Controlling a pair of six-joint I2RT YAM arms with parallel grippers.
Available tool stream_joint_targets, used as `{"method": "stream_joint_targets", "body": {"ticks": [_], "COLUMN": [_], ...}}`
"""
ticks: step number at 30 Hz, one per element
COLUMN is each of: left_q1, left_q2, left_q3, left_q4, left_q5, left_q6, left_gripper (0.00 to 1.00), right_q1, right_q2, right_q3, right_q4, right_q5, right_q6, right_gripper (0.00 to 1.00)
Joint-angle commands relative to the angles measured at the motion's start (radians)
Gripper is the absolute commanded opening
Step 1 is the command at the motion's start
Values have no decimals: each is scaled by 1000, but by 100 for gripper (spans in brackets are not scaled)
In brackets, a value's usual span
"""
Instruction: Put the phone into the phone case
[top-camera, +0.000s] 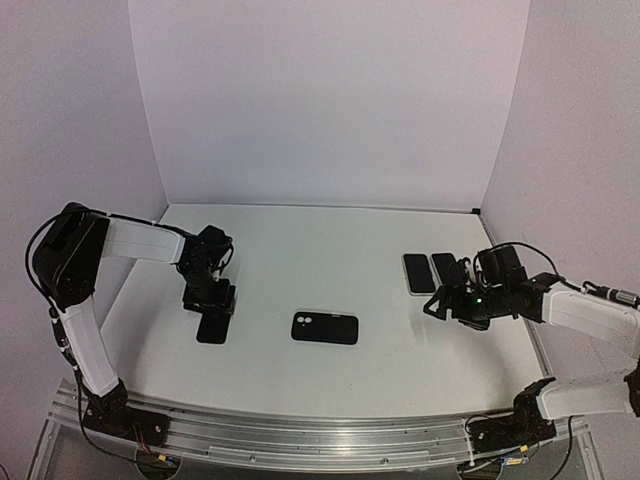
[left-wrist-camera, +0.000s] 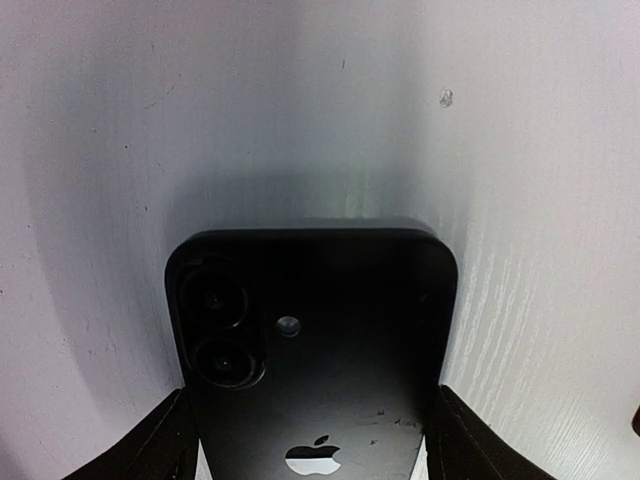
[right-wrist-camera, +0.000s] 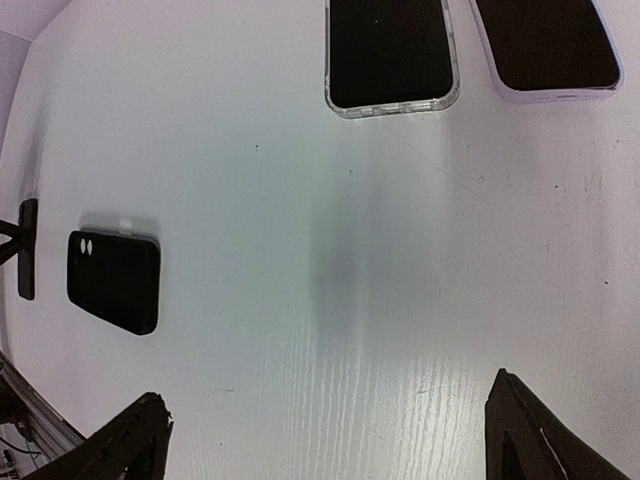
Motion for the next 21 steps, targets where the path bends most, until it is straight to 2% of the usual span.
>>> {"method": "stream_joint_targets", "body": {"ticks": [1,4,6,12,16,19,21], "left_q1": [-6,-5,-6,-5,-6,-6,-7], "left_q2": [26,-71,-133,-300,-365,-429,-467], "left_q3": [-37,-29,-32,-85,-136,-196,-230], "left_q4": [23,32,43,120,203,336,436], "left_q5": [128,123,119,127,183,262,318], "left_q6": [-48,-76,-94,-156,-194,-248,-284], "left_gripper": [20,4,0,0,0,0,0], "right_q1": [3,3,3,4,3,7,23], "right_q2": [-13,-15,-15,-15,-12,-6,3], "right_q3": [10,13,18,32,35,19,7], "right_q4": [1,2,3,11,58,180,319], "right_q5": [1,-11,-24,-81,-187,-329,-423], "right_q6": [17,19,19,2,0,51,113], "right_gripper": [95,95,95,94,94,94,94]}}
